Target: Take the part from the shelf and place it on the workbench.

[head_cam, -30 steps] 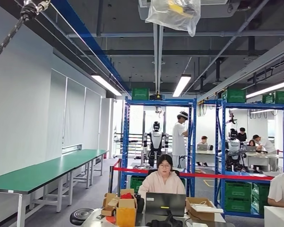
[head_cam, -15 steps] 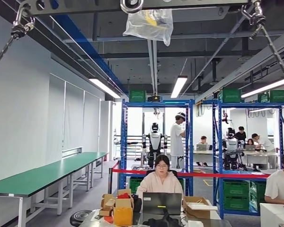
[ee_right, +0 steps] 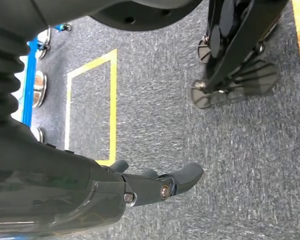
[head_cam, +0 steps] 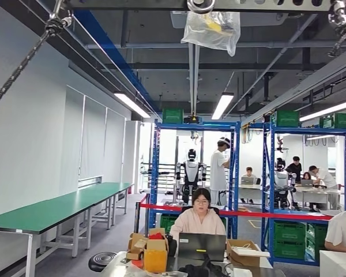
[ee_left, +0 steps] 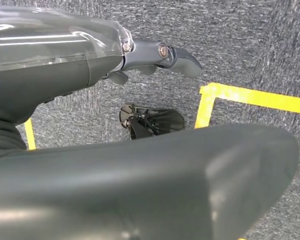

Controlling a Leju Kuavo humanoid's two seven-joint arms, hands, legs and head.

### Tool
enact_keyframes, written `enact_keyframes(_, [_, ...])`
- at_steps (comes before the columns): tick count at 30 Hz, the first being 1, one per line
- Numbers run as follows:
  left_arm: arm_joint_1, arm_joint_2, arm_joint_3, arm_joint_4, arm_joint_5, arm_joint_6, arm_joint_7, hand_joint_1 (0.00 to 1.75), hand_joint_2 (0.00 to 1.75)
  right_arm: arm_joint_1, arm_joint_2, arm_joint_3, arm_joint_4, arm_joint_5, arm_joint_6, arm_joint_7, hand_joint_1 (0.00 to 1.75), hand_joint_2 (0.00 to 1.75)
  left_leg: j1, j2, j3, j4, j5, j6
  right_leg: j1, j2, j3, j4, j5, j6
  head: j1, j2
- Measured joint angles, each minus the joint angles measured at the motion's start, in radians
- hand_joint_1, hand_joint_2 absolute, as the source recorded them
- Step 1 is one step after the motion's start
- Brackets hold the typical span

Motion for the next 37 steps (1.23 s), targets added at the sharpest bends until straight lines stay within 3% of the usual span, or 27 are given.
enact_keyframes(2, [-0.002, -0.002, 0.000, 0.000, 0.001, 0.001, 0.004, 0.00, 1.75, -0.001, -0.002, -0.004, 0.000, 0.003, -0.001, 0.002, 0.00, 1.75, -0.002, 0.000, -0.004, 0.001, 0.002, -0.006, 0.004, 0.002, 0.037, -0.093, 0.034, -0.009, 0.000, 0.000])
enact_keyframes(6, [-0.002, -0.006, 0.001, 0.000, 0.003, 0.002, 0.006, 0.00, 1.75, -0.001, -0.006, -0.013, 0.000, 0.013, -0.008, 0.004, 0.00, 1.75, -0.002, 0.000, -0.017, 0.012, -0.005, -0.025, 0.003, 0.000, 0.036, -0.120, 0.039, -0.028, 0.000, 0.000])
enact_keyframes(8, [-0.002, -0.006, 0.001, 0.000, 0.006, 0.002, 0.005, 0.00, 1.75, -0.001, -0.007, -0.017, 0.000, 0.023, -0.016, 0.008, 0.00, 1.75, -0.001, -0.001, -0.045, 0.082, -0.057, -0.031, -0.001, -0.003, 0.035, -0.128, 0.046, -0.039, 0.000, 0.000])
enact_keyframes(10, [0.000, -0.006, 0.001, 0.000, 0.007, 0.002, 0.004, 0.00, 1.75, -0.002, -0.007, -0.020, 0.000, 0.033, -0.027, 0.016, 0.00, 1.75, 0.002, -0.001, -0.098, 0.211, -0.121, -0.039, 0.001, -0.004, 0.031, -0.127, 0.048, -0.045, 0.000, 0.000])
enact_keyframes(11, [0.000, -0.006, 0.001, 0.000, 0.008, 0.002, 0.004, 0.00, 1.75, -0.002, -0.007, -0.020, 0.000, 0.036, -0.031, 0.019, 0.00, 1.31, 0.006, -0.001, -0.116, 0.258, -0.136, -0.045, 0.001, -0.005, 0.030, -0.127, 0.048, -0.046, 0.000, 0.000])
enact_keyframes(12, [0.001, -0.006, 0.001, 0.000, 0.008, 0.002, 0.004, 0.00, 1.75, -0.001, -0.007, -0.021, 0.000, 0.039, -0.033, 0.020, 0.00, 0.87, 0.011, -0.001, -0.120, 0.273, -0.131, -0.053, 0.001, -0.005, 0.030, -0.125, 0.048, -0.047, 0.000, 0.000])
enact_keyframes(14, [0.000, -0.006, 0.002, 0.000, 0.010, 0.002, 0.003, 0.00, 1.75, -0.001, -0.007, -0.021, 0.000, 0.043, -0.029, 0.014, 0.00, 0.00, 0.025, -0.001, -0.078, 0.193, -0.074, -0.070, -0.001, -0.003, 0.029, -0.117, 0.045, -0.044, 0.000, 0.000])
enact_keyframes(16, [-0.002, -0.009, 0.002, 0.001, 0.014, 0.001, 0.001, 0.00, 1.75, -0.002, -0.010, -0.025, -0.001, 0.049, -0.023, -0.001, 0.00, 0.00, 0.036, -0.001, -0.021, 0.073, -0.026, -0.083, -0.001, 0.000, 0.021, -0.096, 0.034, -0.034, 0.000, 0.000])
enact_keyframes(17, [-0.003, -0.011, 0.002, 0.002, 0.016, 0.001, 0.000, 0.00, 1.75, -0.003, -0.011, -0.027, -0.002, 0.052, -0.022, -0.008, 0.00, 0.00, 0.037, -0.001, -0.007, 0.039, -0.019, -0.081, 0.000, 0.001, 0.014, -0.085, 0.029, -0.029, 0.000, 0.000])
enact_keyframes(19, [-0.003, -0.014, 0.002, 0.003, 0.019, 0.001, -0.001, 0.00, 1.75, -0.003, -0.014, -0.030, -0.003, 0.056, -0.022, -0.017, 0.00, 0.00, 0.033, -0.001, -0.005, 0.023, -0.023, -0.067, 0.003, 0.003, 0.005, -0.073, 0.025, -0.022, 0.000, 0.000])
enact_keyframes(20, [-0.002, -0.014, 0.002, 0.003, 0.019, 0.002, -0.002, 0.00, 1.75, -0.003, -0.015, -0.032, -0.003, 0.056, -0.022, -0.020, 0.00, 0.44, 0.031, 0.000, -0.007, 0.025, -0.024, -0.062, 0.002, 0.002, 0.004, -0.075, 0.026, -0.021, 0.000, 0.000])
enact_keyframes(23, [-0.001, -0.014, 0.004, 0.003, 0.023, 0.001, -0.002, 0.00, 1.75, -0.003, -0.015, -0.041, -0.003, 0.059, -0.022, -0.022, 0.00, 1.75, 0.028, 0.000, -0.010, 0.025, -0.023, -0.060, -0.002, 0.002, 0.004, -0.080, 0.030, -0.016, 0.000, 0.000])
enact_keyframes(30, [-0.001, -0.015, -0.005, 0.003, 0.053, 0.002, 0.016, 0.00, 1.75, -0.002, -0.016, -0.049, -0.005, 0.064, -0.022, -0.025, 0.00, 1.75, 0.024, 0.000, -0.010, 0.026, -0.023, -0.059, -0.004, 0.003, 0.003, -0.083, 0.032, -0.011, 0.000, 0.000])
enact_keyframes(37, [0.021, -0.013, -0.130, 0.002, 0.172, 0.020, 0.066, 0.00, 1.75, 0.014, -0.022, 0.009, -0.020, -0.008, -0.022, -0.026, 0.00, 1.75, 0.026, 0.000, -0.009, 0.024, -0.022, -0.058, -0.003, 0.003, 0.002, -0.083, 0.032, -0.011, 0.000, 0.000])
